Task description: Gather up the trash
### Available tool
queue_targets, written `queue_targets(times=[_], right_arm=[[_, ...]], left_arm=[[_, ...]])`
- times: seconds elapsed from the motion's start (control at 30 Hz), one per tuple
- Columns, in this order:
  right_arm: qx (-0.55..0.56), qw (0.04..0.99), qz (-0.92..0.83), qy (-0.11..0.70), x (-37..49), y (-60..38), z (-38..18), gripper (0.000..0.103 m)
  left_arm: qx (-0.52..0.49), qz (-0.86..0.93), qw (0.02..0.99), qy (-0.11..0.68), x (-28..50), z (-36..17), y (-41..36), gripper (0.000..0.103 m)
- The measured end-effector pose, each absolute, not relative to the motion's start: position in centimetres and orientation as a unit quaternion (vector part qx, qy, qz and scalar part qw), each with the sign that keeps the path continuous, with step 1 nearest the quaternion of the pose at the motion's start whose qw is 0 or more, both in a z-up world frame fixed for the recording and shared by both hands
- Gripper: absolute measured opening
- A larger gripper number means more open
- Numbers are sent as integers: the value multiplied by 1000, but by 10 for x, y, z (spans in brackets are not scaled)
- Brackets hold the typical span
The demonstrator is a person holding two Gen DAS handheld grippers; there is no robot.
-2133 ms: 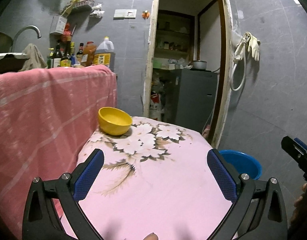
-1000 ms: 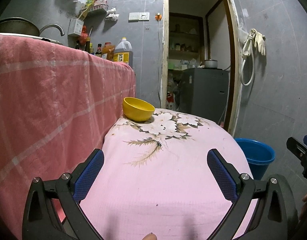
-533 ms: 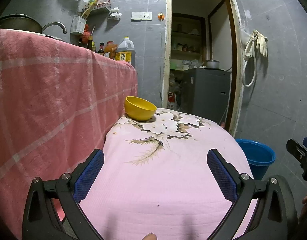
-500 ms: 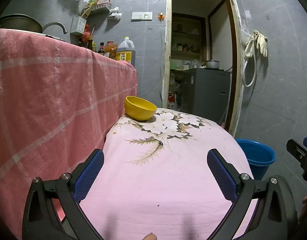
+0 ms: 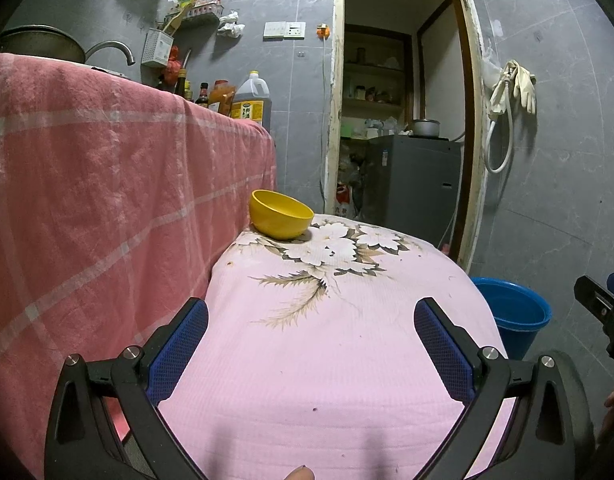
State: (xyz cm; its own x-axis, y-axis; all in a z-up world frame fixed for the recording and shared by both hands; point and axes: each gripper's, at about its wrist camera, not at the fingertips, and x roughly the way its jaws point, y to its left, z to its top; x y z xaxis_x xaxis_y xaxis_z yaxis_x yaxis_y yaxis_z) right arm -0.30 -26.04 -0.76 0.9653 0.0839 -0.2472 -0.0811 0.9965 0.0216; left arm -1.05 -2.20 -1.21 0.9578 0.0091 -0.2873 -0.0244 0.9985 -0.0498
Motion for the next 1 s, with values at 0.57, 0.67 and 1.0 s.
queue_targets(times=[0.57, 0.67, 1.0], right_arm=[[8, 991, 42, 126, -4, -260, -8, 103], [8, 991, 42, 126, -4, -260, -8, 103], [8, 991, 42, 126, -4, -260, -8, 103]], left_arm=[[-27, 7, 989, 147, -12, -15, -22, 101], [-26, 8, 989, 147, -12, -15, -23, 101], [-23, 15, 987, 156, -10, -20, -23, 101]])
